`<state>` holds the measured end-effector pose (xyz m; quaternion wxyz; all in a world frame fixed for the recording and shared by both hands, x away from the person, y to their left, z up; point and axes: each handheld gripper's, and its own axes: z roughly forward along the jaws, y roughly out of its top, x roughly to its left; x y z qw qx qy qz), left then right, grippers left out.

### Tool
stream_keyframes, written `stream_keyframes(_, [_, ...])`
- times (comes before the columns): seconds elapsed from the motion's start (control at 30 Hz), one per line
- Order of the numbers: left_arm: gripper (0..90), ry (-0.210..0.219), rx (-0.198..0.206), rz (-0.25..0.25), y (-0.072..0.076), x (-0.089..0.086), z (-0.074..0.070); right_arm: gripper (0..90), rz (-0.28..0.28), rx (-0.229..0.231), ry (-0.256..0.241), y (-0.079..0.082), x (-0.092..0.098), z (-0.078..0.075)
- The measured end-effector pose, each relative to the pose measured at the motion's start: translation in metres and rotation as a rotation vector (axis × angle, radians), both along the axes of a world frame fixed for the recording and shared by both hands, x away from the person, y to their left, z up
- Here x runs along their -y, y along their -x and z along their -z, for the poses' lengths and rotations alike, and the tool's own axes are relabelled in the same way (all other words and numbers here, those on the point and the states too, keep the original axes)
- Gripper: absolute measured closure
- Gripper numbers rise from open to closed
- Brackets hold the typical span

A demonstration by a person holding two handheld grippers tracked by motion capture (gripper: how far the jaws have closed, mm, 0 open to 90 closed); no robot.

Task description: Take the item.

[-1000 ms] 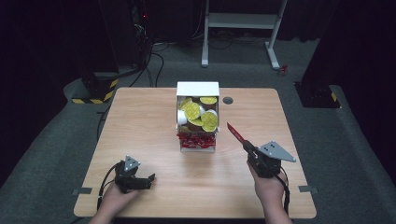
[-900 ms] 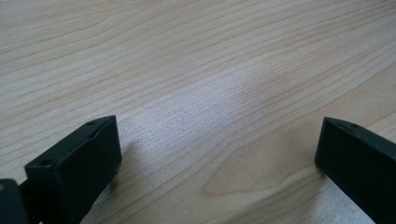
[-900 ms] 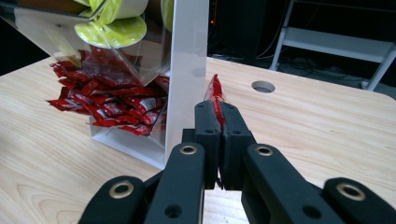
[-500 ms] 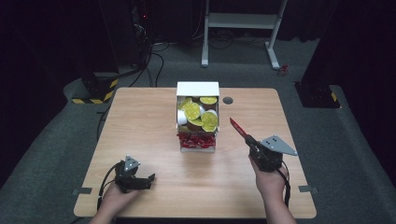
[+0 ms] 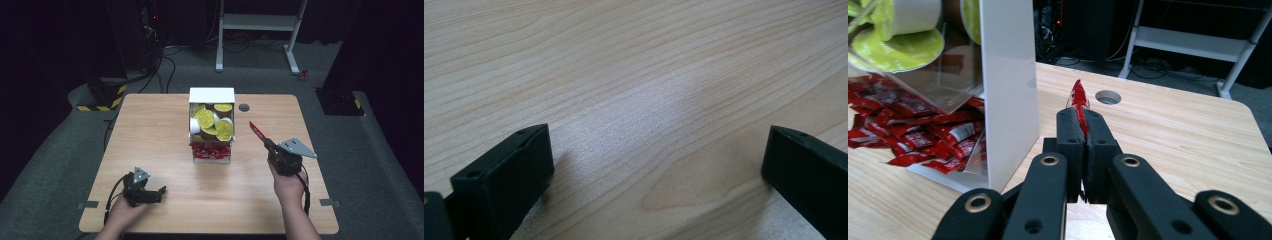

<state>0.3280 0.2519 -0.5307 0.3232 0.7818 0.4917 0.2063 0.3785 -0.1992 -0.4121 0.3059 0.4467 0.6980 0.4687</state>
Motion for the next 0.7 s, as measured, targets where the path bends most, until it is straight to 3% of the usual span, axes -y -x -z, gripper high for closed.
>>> stream_keyframes(0.7, [0.6, 0.006, -0.003, 0.004, 0.001, 0.000, 0.000, 88.2, 0.031, -0.008, 0.028, -0.020, -0.002, 0.007])
